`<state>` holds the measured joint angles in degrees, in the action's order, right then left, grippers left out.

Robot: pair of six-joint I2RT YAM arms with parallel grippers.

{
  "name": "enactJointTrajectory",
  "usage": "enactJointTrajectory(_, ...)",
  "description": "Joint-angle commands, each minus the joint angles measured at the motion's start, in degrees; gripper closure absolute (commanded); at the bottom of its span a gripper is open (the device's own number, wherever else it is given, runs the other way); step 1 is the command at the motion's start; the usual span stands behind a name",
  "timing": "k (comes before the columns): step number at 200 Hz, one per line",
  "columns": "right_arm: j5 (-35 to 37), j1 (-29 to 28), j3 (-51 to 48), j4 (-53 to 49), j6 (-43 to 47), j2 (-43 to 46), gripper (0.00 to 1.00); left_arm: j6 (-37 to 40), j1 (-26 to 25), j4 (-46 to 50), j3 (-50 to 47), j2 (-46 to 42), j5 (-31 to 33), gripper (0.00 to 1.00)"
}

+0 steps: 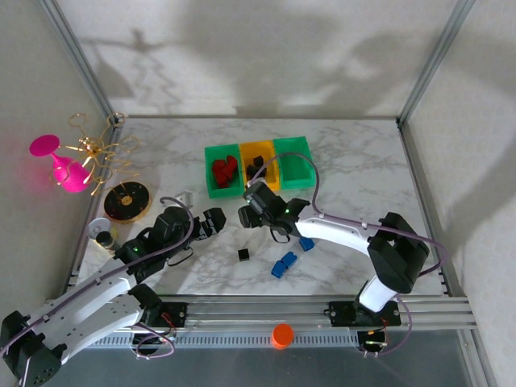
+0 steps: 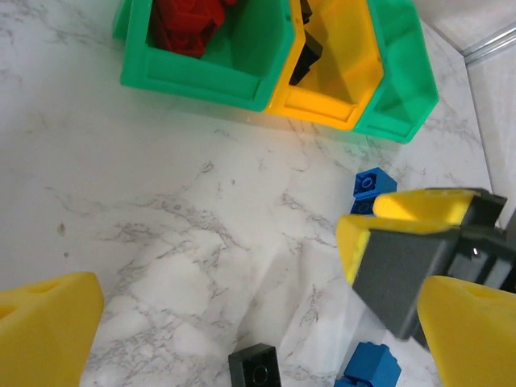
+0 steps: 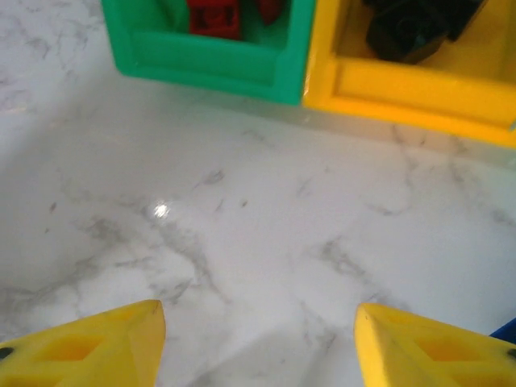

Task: Sort the legos into containers by color
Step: Pick up the lego from the bottom-center of the table.

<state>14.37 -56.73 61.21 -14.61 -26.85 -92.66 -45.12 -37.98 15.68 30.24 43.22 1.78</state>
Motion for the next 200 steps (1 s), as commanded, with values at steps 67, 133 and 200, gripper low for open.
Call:
enactJointTrajectory(67, 3.41, -12.0, -6.39, -0.2, -15.18, -1.98, 0.27, -3.87, -0.63, 5.21, -4.88, -6.6, 1.42, 0.0)
enactJointTrajectory(133, 1.74, -14.23, -3.42, -1.09, -17.55, -8.35, 0.32, -4.71, -0.6, 5.46, -6.24, -7.63, 1.82, 0.0)
enactJointTrajectory(200, 0.79, -14.28, -1.68, -0.92, -15.27, -10.53, 0.49, -4.2, -0.65, 4.94, -6.25, -7.19, 1.74, 0.0)
